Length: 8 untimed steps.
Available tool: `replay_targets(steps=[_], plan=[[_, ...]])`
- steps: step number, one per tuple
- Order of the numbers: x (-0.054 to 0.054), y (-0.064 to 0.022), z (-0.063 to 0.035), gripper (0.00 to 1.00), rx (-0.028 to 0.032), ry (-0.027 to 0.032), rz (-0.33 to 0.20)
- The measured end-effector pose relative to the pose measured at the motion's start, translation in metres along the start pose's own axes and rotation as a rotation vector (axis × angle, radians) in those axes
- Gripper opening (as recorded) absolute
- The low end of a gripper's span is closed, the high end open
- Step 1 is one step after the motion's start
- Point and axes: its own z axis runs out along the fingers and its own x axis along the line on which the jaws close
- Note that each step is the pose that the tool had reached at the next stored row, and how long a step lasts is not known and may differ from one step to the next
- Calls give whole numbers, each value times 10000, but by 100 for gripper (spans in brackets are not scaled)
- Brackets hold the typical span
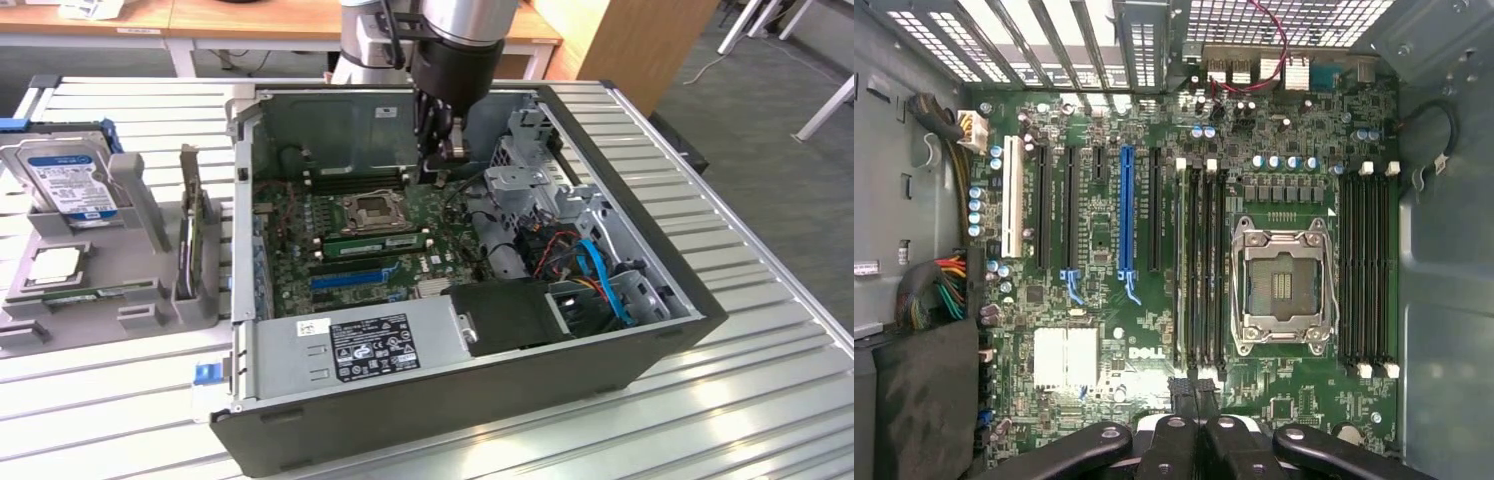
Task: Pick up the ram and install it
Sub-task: 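Press down the ram until it locks into place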
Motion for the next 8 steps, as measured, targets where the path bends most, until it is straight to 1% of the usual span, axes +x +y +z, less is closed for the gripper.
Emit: replay_targets(steps=[8], plan=[[5, -3, 112, 10, -1, 2, 0]])
